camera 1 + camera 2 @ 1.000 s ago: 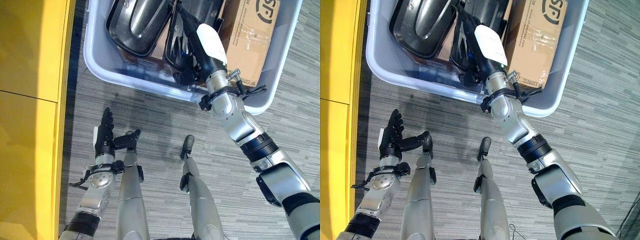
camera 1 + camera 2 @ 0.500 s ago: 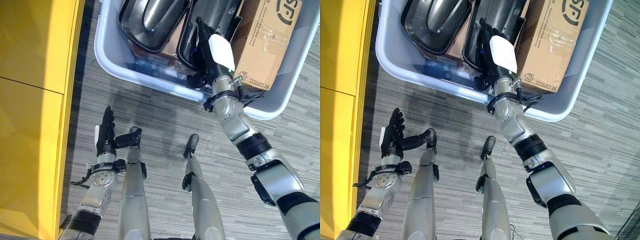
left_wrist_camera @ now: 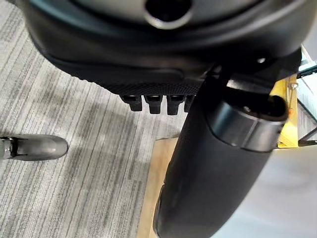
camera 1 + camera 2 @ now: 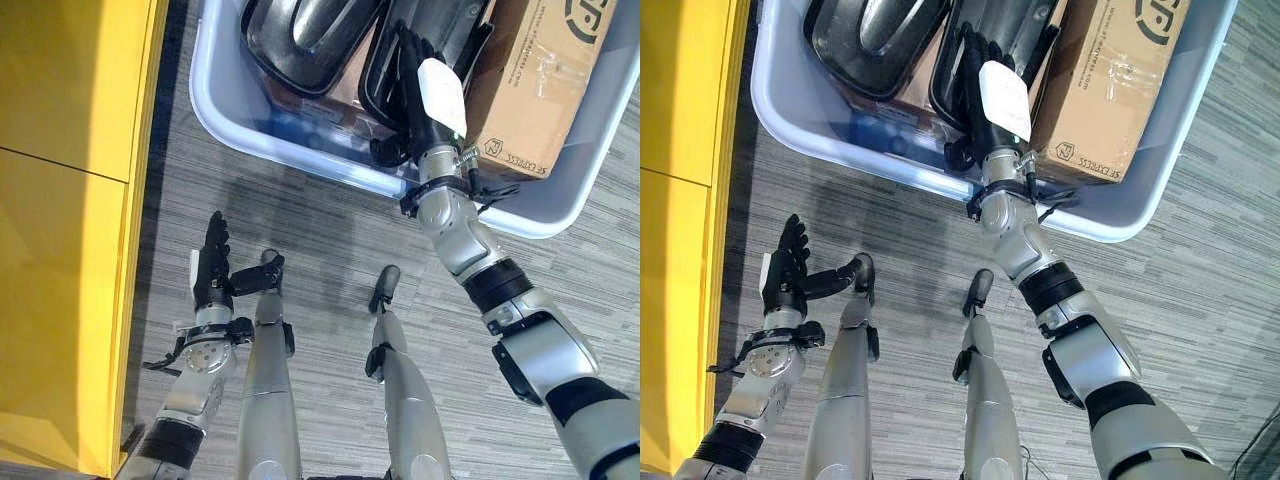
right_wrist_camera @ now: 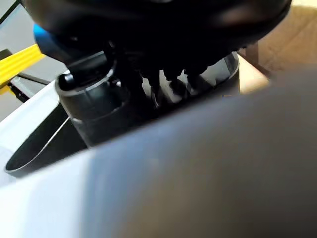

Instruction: Move parts from the plastic box to the shelf.

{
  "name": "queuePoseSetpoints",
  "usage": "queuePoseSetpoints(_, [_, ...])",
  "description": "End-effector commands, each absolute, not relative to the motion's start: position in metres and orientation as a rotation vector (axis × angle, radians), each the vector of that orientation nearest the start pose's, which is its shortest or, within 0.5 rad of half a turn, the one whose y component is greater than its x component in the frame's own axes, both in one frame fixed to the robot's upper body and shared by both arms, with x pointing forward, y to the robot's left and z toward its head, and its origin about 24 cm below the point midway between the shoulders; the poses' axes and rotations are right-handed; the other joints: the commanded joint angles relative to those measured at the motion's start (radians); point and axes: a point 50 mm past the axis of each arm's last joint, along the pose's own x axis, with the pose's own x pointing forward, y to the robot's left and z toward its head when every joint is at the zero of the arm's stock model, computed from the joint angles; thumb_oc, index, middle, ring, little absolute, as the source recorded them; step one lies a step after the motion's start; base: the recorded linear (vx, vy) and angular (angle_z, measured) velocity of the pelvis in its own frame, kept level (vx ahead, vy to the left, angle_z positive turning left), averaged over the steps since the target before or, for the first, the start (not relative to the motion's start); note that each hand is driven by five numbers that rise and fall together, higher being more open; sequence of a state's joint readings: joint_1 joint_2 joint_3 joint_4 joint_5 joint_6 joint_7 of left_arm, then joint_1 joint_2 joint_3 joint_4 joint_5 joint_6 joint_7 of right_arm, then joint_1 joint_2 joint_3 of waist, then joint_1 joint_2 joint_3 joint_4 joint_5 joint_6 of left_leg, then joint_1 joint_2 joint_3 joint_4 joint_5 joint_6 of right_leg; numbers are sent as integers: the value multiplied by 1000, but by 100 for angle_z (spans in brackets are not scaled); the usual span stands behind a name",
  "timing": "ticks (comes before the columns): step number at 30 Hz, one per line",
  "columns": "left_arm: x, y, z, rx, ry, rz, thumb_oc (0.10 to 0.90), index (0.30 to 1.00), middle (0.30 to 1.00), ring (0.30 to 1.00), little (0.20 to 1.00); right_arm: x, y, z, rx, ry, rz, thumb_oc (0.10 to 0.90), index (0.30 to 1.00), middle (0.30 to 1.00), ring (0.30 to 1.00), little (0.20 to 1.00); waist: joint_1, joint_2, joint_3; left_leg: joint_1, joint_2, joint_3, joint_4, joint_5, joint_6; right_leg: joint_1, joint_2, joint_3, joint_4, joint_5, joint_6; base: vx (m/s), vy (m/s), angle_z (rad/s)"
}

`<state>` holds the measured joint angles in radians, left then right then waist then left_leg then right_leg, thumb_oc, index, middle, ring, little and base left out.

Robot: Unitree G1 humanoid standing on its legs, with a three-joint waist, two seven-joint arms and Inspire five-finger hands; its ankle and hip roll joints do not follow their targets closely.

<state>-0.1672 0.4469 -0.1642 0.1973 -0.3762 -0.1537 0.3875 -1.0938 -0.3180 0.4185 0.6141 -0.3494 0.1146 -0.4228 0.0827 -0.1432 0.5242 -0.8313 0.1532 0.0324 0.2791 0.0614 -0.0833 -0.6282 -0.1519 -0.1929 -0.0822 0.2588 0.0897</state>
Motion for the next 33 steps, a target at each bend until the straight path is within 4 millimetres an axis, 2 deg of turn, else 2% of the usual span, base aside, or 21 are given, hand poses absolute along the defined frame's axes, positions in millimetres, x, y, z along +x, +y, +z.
queuePoseSetpoints(1, [273, 213, 86, 85, -237, 242, 900, 1000, 1000, 1000, 1000, 400, -88, 267, -812, -591, -166, 510, 454, 454, 454, 454, 0, 62, -4, -4, -58, 5, -21, -72, 47, 142, -25, 48, 178, -251, 65, 5, 27, 4])
queuePoseSetpoints(2, [273, 213, 86, 84, -238, 242, 900, 1000, 1000, 1000, 1000, 400, -87, 267, -812, -591, -166, 425, 336, 336, 336, 336, 0, 62, -4, -5, -58, 5, -20, -73, 47, 141, -25, 49, 179, -252, 65, 0, 0, 0])
queuePoseSetpoints(3, [273, 214, 87, 81, -240, 242, 900, 1000, 1000, 1000, 1000, 404, -87, 262, -820, -559, -157, 400, 300, 300, 300, 300, 2, 65, -4, -18, -59, 4, -10, -78, 48, 129, -25, 48, 190, -256, 65, 0, 0, 0])
queuePoseSetpoints(6, [273, 213, 88, 79, -244, 238, 900, 1000, 1000, 1000, 1000, 407, -88, 257, -824, -526, -148, 400, 300, 300, 300, 300, 3, 67, -4, -35, -60, 1, 5, -82, 50, 115, -24, 48, 204, -261, 64, 15, -2, 0])
queuePoseSetpoints(8, [273, 213, 86, 79, -239, 239, 900, 1000, 1000, 1000, 1000, 409, -88, 251, -820, -498, -134, 400, 300, 300, 300, 300, 0, 70, -4, -34, -58, -11, 25, -118, 45, 109, -23, 55, 231, -284, 65, 18, 24, 1])
queuePoseSetpoints(9, [274, 213, 87, 78, -243, 240, 900, 1000, 1000, 1000, 1000, 408, -84, 251, -815, -501, -115, 400, 300, 300, 300, 300, -3, 72, -4, -64, -58, -2, 30, -91, 52, 80, -24, 50, 237, -269, 60, -66, 50, -1])
queuePoseSetpoints(12, [274, 214, 86, 78, -236, 243, 900, 1000, 1000, 1000, 1000, 406, -80, 252, -806, -519, -97, 400, 300, 300, 300, 300, -7, 71, -4, -65, -56, -2, 35, -92, 54, 71, -23, 50, 250, -271, 59, -9, 11, 0])
queuePoseSetpoints(13, [274, 214, 85, 79, -229, 243, 900, 1000, 1000, 1000, 1000, 406, -80, 250, -807, -513, -95, 400, 300, 300, 300, 300, -6, 70, -4, -45, -57, -10, 36, -119, 47, 88, -22, 56, 254, -287, 63, 52, -4, 0])
queuePoseSetpoints(15, [274, 214, 85, 76, -230, 241, 900, 1000, 1000, 1000, 1000, 404, -78, 251, -819, -532, -86, 400, 300, 300, 300, 300, -8, 68, -4, -35, -57, -10, 36, -119, 47, 95, -22, 57, 257, -289, 62, -9, 2, 2])
queuePoseSetpoints(16, [275, 214, 86, 73, -236, 238, 900, 1000, 1000, 1000, 1000, 403, -78, 254, -823, -546, -86, 400, 300, 300, 300, 300, -9, 69, -4, -50, -55, -3, 35, -90, 54, 81, -23, 51, 254, -273, 58, -82, 12, 5])
queuePoseSetpoints(18, [275, 214, 87, 71, -235, 233, 900, 1000, 1000, 1000, 1000, 401, -79, 254, -829, -557, -82, 400, 300, 300, 300, 300, -8, 66, -4, -28, -52, -3, 31, -90, 53, 98, -23, 51, 252, -274, 58, -48, 2, 4])
queuePoseSetpoints(22, [276, 214, 86, 68, -229, 210, 900, 1000, 1000, 1000, 1000, 399, -77, 251, -850, -562, -64, 400, 300, 300, 300, 300, 2, 61, -4, 44, -47, 5, 20, -89, 52, 161, -27, 48, 234, -266, 62, 0, 0, 0])
queuePoseSetpoints(24, [275, 213, 82, 63, -209, 185, 900, 1000, 1000, 1000, 1000, 399, -78, 247, -861, -545, -46, 400, 300, 300, 300, 300, 12, 55, -4, 130, -40, 17, 3, -84, 49, 238, -33, 49, 210, -249, 67, -16, -7, -9])
queuePoseSetpoints(29, [274, 216, 78, 72, -188, 168, 900, 1000, 1000, 1000, 1000, 398, -82, 250, -866, -553, -40, 400, 300, 300, 300, 300, 20, 47, -4, 244, -34, 23, -32, -78, 44, 328, -39, 52, 190, -244, 69, 13, -11, -7])
queuePoseSetpoints(30, [273, 219, 76, 79, -178, 158, 900, 1000, 1000, 1000, 1000, 399, -86, 249, -873, -545, -38, 400, 300, 300, 300, 300, 24, 44, -11, 301, -33, 29, -47, -75, 41, 379, -44, 51, 179, -242, 69, 22, -17, -4])
queuePoseSetpoints(31, [273, 219, 77, 79, -178, 158, 900, 1000, 1000, 1000, 1000, 399, -86, 249, -873, -546, -39, 400, 300, 300, 300, 300, 25, 44, -10, 302, -33, 29, -51, -69, 42, 379, -44, 51, 176, -238, 69, 40, -29, -2])
queuePoseSetpoints(33, [270, 222, 71, 90, -153, 149, 900, 1000, 1000, 1000, 1000, 398, -89, 249, -862, -546, -35, 400, 300, 300, 300, 300, 25, 36, -42, 343, -29, 31, -68, -68, 40, 411, -46, 50, 163, -237, 71, 52, -36, 1])
